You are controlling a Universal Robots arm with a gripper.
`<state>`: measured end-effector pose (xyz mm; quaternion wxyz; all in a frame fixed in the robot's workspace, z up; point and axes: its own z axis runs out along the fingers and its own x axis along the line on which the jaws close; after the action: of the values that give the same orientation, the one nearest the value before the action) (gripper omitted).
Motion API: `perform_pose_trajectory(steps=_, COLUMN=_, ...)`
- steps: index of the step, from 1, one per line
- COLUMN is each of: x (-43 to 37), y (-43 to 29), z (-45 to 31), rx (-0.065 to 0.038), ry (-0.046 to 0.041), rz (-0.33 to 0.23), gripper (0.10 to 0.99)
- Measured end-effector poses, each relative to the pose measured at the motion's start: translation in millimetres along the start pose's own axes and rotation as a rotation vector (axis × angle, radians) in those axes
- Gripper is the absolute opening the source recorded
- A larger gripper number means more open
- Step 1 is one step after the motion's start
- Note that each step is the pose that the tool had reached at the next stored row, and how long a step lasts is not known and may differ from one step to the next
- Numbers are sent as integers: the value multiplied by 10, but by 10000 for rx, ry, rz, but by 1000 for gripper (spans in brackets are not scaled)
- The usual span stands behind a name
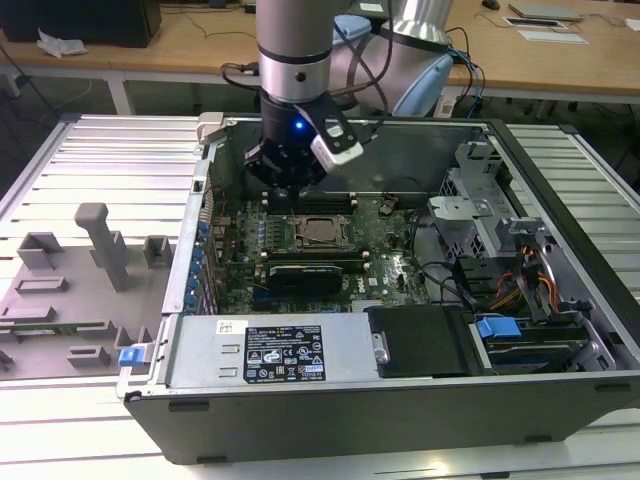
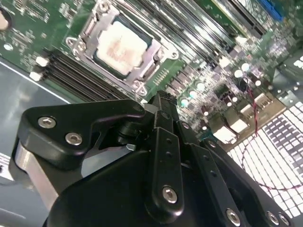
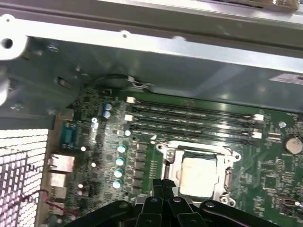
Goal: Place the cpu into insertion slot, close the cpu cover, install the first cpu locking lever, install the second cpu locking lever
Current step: 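Install the first cpu locking lever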
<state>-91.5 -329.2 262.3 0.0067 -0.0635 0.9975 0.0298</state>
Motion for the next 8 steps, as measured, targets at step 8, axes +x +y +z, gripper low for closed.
perform_pose_trajectory(steps=8, x=187, y=78, z=6, rx=-60, ry=-222, rz=-12, gripper=106)
